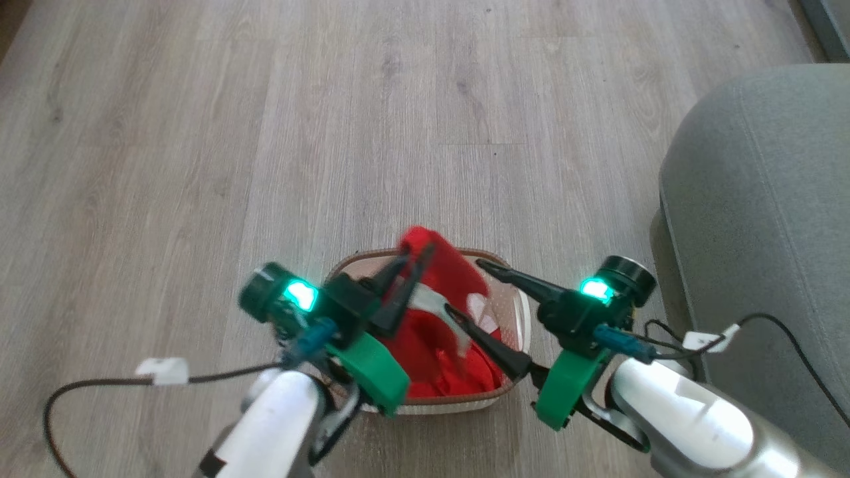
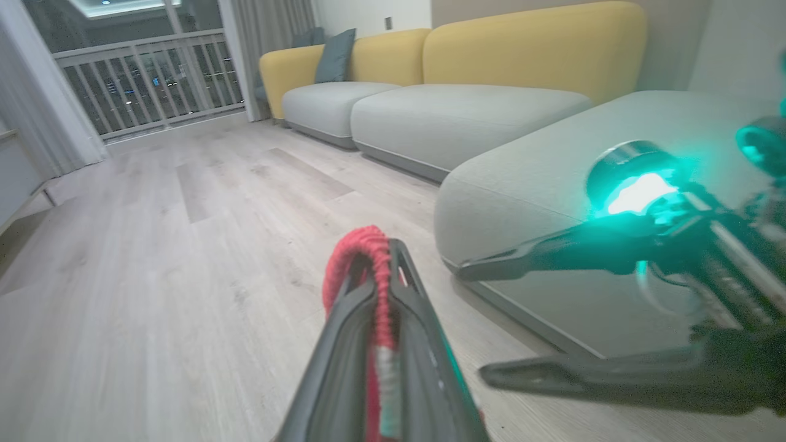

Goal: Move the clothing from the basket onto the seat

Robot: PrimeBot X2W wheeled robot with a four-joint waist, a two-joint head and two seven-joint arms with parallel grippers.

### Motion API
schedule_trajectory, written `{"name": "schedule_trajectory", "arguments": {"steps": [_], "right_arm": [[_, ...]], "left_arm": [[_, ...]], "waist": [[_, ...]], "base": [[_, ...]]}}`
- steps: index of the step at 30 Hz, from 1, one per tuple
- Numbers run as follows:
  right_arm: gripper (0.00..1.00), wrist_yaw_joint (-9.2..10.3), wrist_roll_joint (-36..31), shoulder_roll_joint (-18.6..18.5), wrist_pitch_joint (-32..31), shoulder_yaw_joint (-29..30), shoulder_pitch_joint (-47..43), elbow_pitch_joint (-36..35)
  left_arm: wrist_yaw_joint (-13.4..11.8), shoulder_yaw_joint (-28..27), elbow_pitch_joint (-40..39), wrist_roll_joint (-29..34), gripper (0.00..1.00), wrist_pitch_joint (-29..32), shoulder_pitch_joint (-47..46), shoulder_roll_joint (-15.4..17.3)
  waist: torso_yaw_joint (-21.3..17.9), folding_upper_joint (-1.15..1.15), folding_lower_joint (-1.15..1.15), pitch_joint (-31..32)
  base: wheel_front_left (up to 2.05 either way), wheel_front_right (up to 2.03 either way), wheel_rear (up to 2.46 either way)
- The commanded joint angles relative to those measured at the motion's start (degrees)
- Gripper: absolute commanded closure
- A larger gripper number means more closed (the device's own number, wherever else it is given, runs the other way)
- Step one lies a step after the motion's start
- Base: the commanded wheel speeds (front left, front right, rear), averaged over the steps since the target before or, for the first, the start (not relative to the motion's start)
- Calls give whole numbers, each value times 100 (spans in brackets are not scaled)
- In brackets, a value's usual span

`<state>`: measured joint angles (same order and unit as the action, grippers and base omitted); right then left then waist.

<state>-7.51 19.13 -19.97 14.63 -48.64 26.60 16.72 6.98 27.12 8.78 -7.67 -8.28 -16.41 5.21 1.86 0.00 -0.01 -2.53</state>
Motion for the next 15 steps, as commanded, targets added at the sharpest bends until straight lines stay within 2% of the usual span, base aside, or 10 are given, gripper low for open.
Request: {"name": "schedule_trajectory", "arguments": {"steps": [1,6,13,14,15], "right_arm": [[0,2,147,-54,37,-185,236,-114],[0,2,410,-196,37,-741,726,-26],[0,2,688,-298,37,-1053,928,152],[3,2,809,-286,37,-1130,937,202],[51,2,875,-273,37,-1148,943,211]], "left_arm": [[35,5,-310,-70,100,0,-363,109],[47,687,-498,-384,100,-16,-491,355],[49,1133,-583,-952,100,-226,-612,634],[49,1260,-610,-1106,100,-267,-649,688],[50,1319,-614,-1177,100,-273,-668,716]], "waist": [[14,0,1,-9],[42,0,1,-43],[61,0,1,-53],[63,0,1,-55],[59,0,1,-58]], "base": [[0,0,0],[0,0,0],[0,0,0],[0,0,0],[0,0,0]]}}
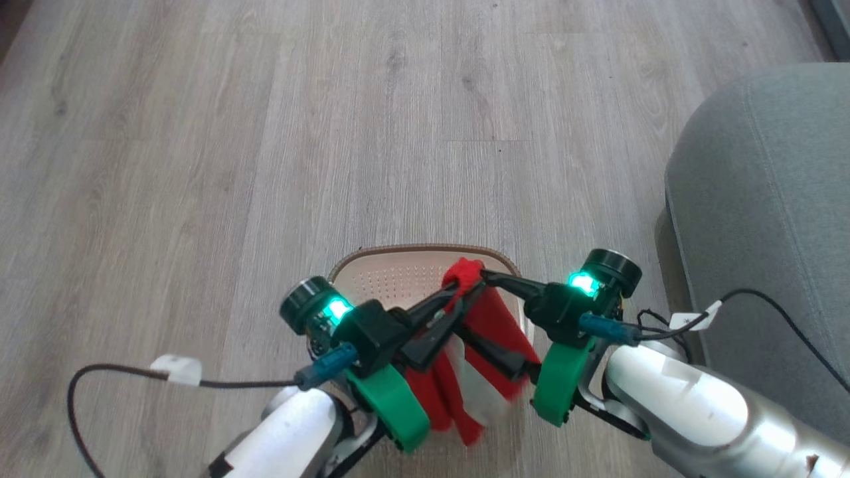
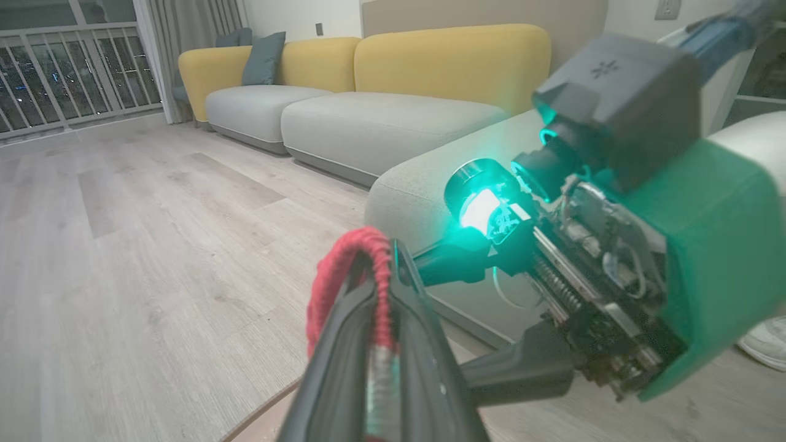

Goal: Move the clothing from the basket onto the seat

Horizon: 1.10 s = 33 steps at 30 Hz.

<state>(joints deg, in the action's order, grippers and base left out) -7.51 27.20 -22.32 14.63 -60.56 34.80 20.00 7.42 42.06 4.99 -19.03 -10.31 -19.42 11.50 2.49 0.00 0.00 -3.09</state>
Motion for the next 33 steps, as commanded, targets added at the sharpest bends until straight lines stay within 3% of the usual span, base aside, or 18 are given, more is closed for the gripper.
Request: {"name": "schedule_trajectory", "arguments": {"steps": [1,3,6,7,10,16,17,24,33], "right_arm": [[51,2,68,-38,37,44,123,-118],[100,2,202,-18,37,16,137,-144],[100,2,342,-29,37,-13,167,-214],[100,2,387,-35,37,-5,169,-251],[100,2,458,-109,37,72,173,-334],[100,2,476,-244,37,400,92,-397],[100,2,481,-260,37,460,70,-408],[100,2,421,-386,37,899,-102,-498],[100,2,243,-499,37,1474,-266,-677]], "left_arm": [[6,-175,-235,-41,100,-70,-367,88],[6,-88,-236,-196,100,-78,-392,128],[6,-56,-208,-302,100,-105,-421,181],[6,-62,-193,-323,95,-115,-423,196],[-1,-115,-155,-397,73,-152,-415,207],[-38,-226,-55,-490,6,-265,-395,197],[-42,-239,-34,-501,0,-284,-392,187],[-149,-339,177,-424,0,-401,-344,168],[-141,-304,442,-185,0,-464,-242,41]], "waist": [[-4,0,0,-3],[-15,0,0,-11],[-43,0,0,-26],[-61,0,0,-36],[-111,0,0,-71],[-252,0,0,-145],[-278,0,0,-153],[-657,0,0,-237],[-1727,0,0,-425]], "base": [[0,0,0],[0,0,0],[0,0,0],[0,0,0],[0,0,0],[0,0,0],[0,0,0],[0,0,0],[0,0,0]]}}
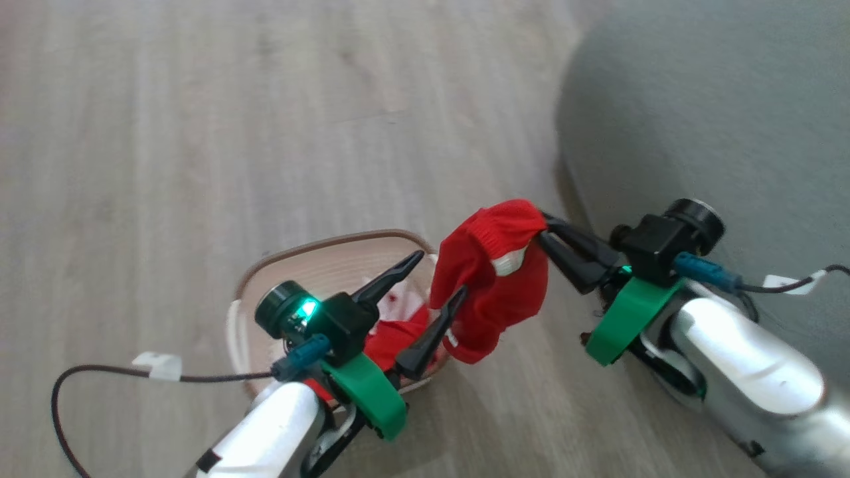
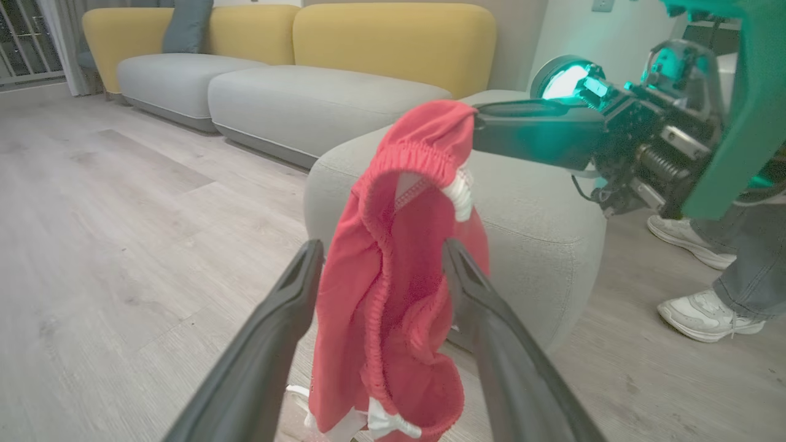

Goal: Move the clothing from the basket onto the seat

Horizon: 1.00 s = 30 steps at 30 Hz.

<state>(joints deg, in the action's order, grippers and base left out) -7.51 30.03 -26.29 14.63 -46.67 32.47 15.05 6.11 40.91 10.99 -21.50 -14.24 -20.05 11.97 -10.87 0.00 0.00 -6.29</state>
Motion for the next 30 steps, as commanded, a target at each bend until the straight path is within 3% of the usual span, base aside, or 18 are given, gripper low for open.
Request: {"name": "schedule_trajectory", "arguments": {"steps": [1,9,17,24,30], "right_arm": [[100,2,-52,-121,37,163,-57,-194],[100,2,-205,-160,37,877,-323,-285],[100,2,-327,-27,37,1372,-492,-359],[100,2,-660,553,37,2773,-20,-333],[100,2,-820,855,37,4139,1251,-13]], "left_arm": [[-1,-182,-162,100,0,-72,-181,-34],[69,-172,-269,337,0,-74,-184,-149],[101,-131,-323,470,0,-75,-239,-178],[114,-174,-390,625,0,30,-873,-26],[122,-219,-729,804,0,384,-1664,225]], "waist": [[-508,0,0,-125],[-1298,0,0,-306],[-1514,0,0,-561],[-1407,0,0,-1854],[-1203,0,0,-3284]], "base": [[0,0,0],[0,0,0],[0,0,0],[0,0,0],[0,0,0]]}}
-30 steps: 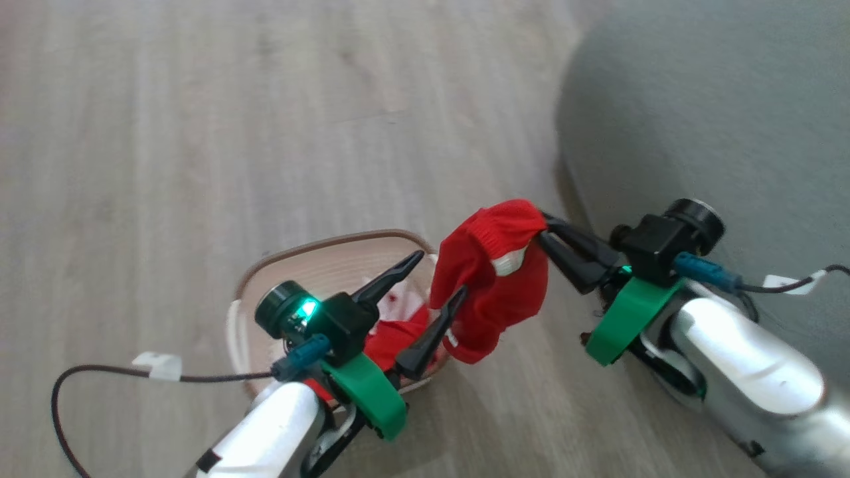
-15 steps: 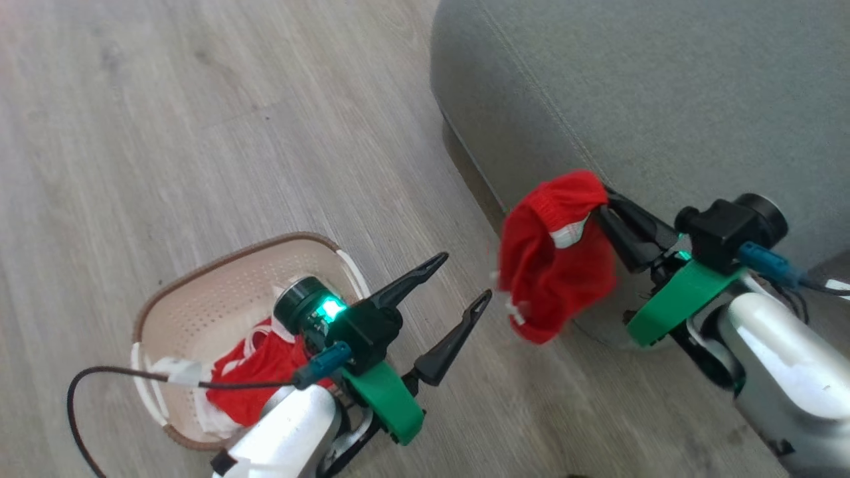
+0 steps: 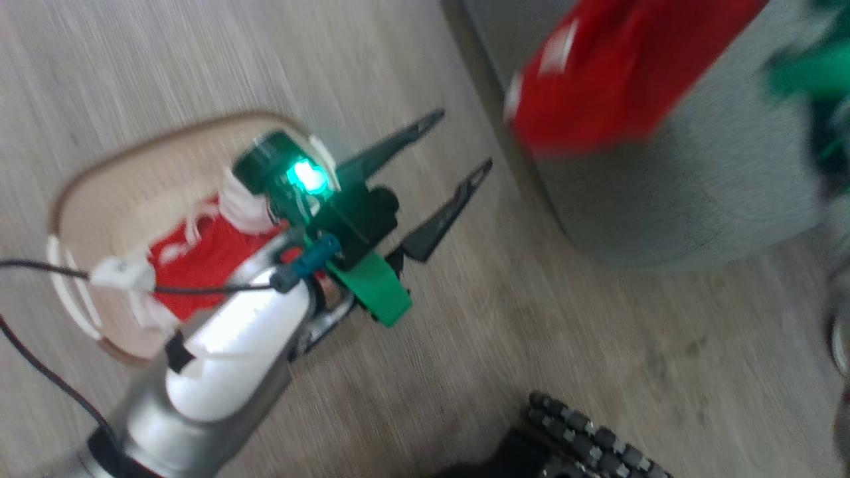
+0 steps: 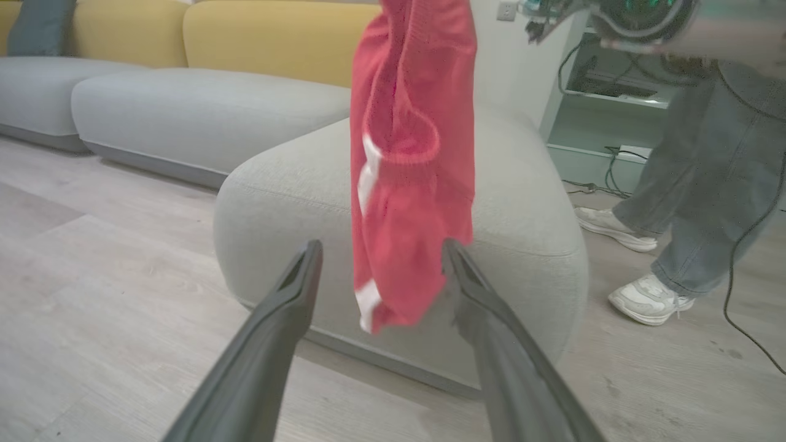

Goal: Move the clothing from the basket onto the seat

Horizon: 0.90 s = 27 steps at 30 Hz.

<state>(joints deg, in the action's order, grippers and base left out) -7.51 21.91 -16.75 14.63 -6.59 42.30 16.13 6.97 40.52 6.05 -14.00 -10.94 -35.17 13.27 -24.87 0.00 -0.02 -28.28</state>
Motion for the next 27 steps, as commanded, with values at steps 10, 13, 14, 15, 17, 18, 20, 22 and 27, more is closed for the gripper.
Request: {"name": "schedule_trajectory", "arguments": {"steps": [10,13,14,15,17,18,20,22,27], "right_arm": [[100,2,188,-1041,37,2606,3068,1523],[100,2,-40,-1304,37,3332,3618,2094],[100,2,-121,-1329,37,3598,3739,2287],[100,2,-268,-1374,37,3871,3803,2452],[100,2,-608,-1356,37,4469,3804,2807],[100,2,-852,-1341,37,4761,3741,2952],[100,2,-1328,-1174,37,5248,3584,3219],[100,2,-1741,-917,37,5515,3475,3345],[72,2,-2135,-345,37,5692,3444,3441]], "left_arm": [[-87,-418,-776,173,0,448,-548,517],[-167,-470,-966,185,0,558,-441,665],[-195,-489,-1039,194,0,595,-415,713],[-225,-509,-1116,201,0,639,-396,751],[-284,-550,-1263,208,0,705,-364,813],[-306,-562,-1329,216,0,734,-356,838],[-353,-582,-1421,210,0,789,-320,871],[-390,-586,-1484,204,0,846,-264,909],[-455,-583,-1573,183,0,947,-99,1019]], "waist": [[565,0,2,-2622],[587,0,2,-2887],[579,0,2,-2959],[571,0,2,-3032],[548,0,2,-3141],[540,0,2,-3195],[511,0,2,-3263],[466,0,2,-3308],[330,0,2,-3286]], "base": [[0,0,0],[0,0,0],[0,0,0],[0,0,0],[0,0,0],[0,0,0],[0,0,0],[0,0,0],[0,0,0]]}}
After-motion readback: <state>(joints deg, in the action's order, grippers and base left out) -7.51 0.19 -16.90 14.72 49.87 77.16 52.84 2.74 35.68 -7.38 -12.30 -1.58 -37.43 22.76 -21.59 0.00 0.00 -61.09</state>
